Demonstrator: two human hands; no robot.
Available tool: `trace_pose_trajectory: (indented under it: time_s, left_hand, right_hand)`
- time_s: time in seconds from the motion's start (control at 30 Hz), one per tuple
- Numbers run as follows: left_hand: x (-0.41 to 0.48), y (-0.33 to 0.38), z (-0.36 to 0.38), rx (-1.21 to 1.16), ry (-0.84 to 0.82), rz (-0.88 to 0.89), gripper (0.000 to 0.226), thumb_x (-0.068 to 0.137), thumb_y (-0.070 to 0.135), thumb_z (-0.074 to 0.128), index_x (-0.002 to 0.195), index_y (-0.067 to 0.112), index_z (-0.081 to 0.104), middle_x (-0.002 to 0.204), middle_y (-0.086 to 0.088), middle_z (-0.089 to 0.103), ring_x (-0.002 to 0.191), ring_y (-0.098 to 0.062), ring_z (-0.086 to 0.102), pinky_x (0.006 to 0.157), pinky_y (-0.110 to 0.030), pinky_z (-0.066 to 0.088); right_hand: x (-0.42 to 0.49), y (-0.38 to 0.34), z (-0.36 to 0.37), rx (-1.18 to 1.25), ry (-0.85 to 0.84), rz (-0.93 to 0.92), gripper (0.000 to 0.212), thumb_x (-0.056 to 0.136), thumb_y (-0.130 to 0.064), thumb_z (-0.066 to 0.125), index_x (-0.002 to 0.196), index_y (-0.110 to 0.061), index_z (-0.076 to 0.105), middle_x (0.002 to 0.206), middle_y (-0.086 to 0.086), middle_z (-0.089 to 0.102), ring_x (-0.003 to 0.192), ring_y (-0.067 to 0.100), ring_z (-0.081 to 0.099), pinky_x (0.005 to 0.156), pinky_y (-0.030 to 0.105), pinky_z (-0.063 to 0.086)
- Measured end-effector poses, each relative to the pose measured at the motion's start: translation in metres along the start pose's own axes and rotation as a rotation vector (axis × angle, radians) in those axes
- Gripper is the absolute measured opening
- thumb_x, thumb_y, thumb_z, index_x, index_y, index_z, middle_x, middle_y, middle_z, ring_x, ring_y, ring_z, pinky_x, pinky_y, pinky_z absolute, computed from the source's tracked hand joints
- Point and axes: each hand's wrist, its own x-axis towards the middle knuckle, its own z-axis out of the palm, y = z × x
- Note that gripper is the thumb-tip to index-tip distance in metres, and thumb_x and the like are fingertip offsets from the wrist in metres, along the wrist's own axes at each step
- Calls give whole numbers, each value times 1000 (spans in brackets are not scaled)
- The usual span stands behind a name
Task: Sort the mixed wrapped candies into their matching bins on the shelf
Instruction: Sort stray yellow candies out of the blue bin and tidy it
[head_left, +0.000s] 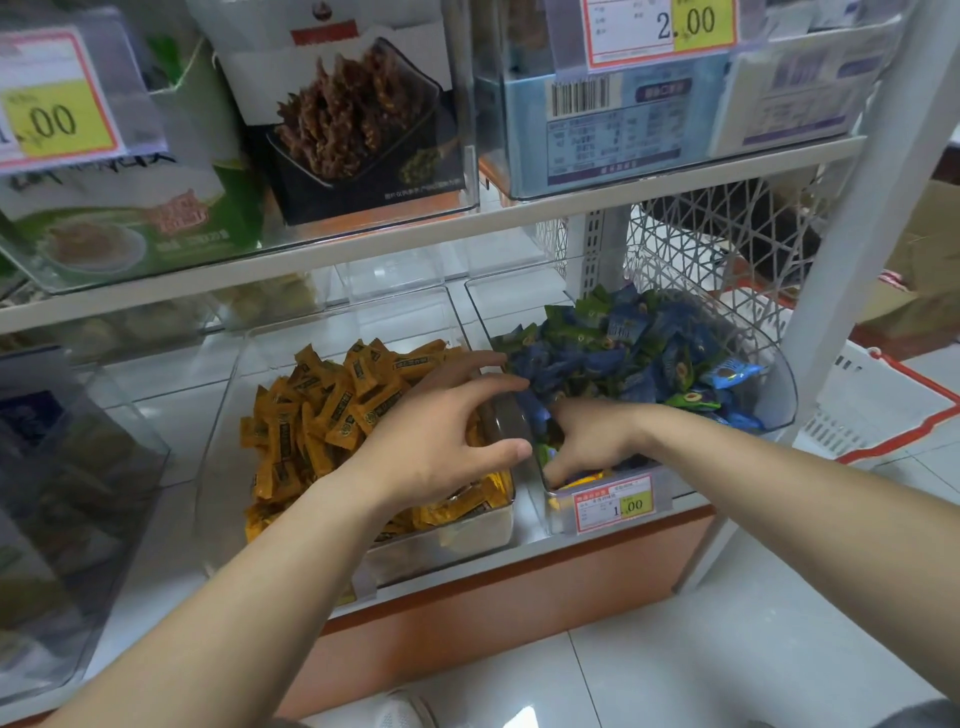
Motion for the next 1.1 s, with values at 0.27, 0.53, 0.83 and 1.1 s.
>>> trace_pose_trajectory:
  time_s: [0.27,0.53,0.83,1.1]
  left_hand:
    - [1,1,0,-19,5,-12,59,81,62,65,136,45,50,149,21,31,137,-1,28,103,-19,28]
    - [3,1,0,-23,-5,-27,66,76,73,57,135,46,51,147,22,31,135,1,29,100,-20,29]
    - [5,5,-2,-39,-2,-66,69,67,77,55,130,49,53,144,24,34,134,0,34,102,-24,36]
    - [9,15,-2,-42,60,-99,75,71,78,53,137,43,47,143,18,47,131,-4,42,104,-25,39]
  right_hand:
    - [-14,10,-19,86,3,-76,26,84,-42,75,90,-27,55,76,-15,56,64,5,55,49,13,43]
    - [-26,22,-27,169,-53,-98,20,83,-40,77,101,-32,75,89,-18,67,78,4,61,62,15,46]
    - [-31,25,-35,226,241,-150,10,78,-35,83,81,-41,76,65,-21,62,62,0,55,52,12,37]
    - [-40,23,-46,474,553,-136,13,87,-24,76,86,-37,77,85,-27,70,86,-16,60,72,2,40]
